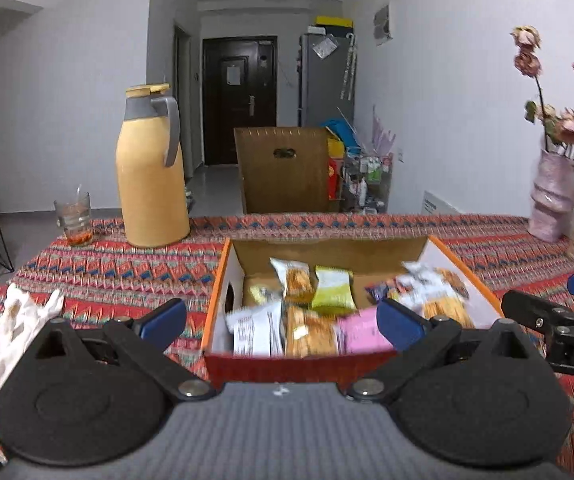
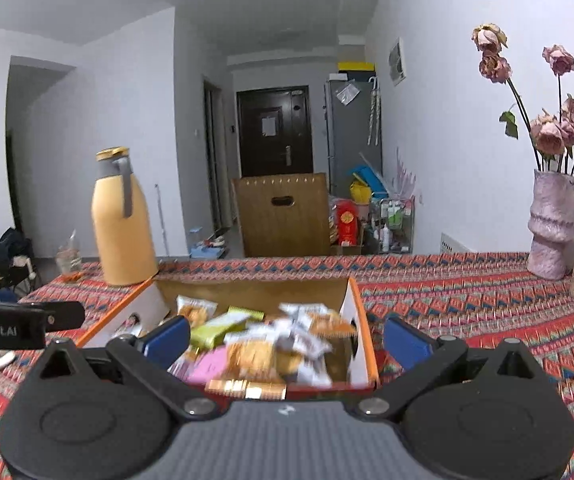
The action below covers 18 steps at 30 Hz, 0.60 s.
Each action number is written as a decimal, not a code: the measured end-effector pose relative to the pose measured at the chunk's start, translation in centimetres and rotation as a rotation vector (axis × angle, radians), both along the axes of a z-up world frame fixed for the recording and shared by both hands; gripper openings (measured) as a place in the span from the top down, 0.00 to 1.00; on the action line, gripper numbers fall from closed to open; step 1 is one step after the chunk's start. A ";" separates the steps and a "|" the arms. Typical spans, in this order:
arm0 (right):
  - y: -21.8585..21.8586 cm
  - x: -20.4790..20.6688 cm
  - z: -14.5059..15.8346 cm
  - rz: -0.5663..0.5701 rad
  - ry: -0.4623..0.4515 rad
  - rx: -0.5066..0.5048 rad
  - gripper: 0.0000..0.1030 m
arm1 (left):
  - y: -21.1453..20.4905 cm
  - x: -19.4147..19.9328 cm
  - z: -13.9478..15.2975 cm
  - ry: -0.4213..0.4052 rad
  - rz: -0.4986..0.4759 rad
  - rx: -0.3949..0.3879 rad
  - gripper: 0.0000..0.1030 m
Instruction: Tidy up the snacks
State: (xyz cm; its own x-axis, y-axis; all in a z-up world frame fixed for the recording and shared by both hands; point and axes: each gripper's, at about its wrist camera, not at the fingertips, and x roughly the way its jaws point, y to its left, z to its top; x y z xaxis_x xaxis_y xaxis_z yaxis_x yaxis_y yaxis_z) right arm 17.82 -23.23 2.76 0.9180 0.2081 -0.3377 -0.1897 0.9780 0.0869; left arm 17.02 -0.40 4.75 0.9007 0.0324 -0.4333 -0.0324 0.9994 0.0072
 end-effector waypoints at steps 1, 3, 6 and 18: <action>-0.1 -0.7 -0.3 0.004 0.011 -0.002 0.00 | 0.0 -0.6 -0.3 0.008 -0.008 0.000 0.00; -0.2 -1.9 -0.9 0.006 0.040 -0.005 0.00 | 0.3 -1.7 -0.9 0.026 -0.015 -0.004 0.00; -0.2 -3.4 -1.8 0.014 0.085 -0.008 0.00 | 0.8 -3.2 -1.8 0.054 -0.026 -0.017 0.00; 0.0 -7.0 -5.2 0.025 0.224 -0.040 0.00 | 2.5 -5.4 -5.2 0.177 -0.015 -0.070 0.00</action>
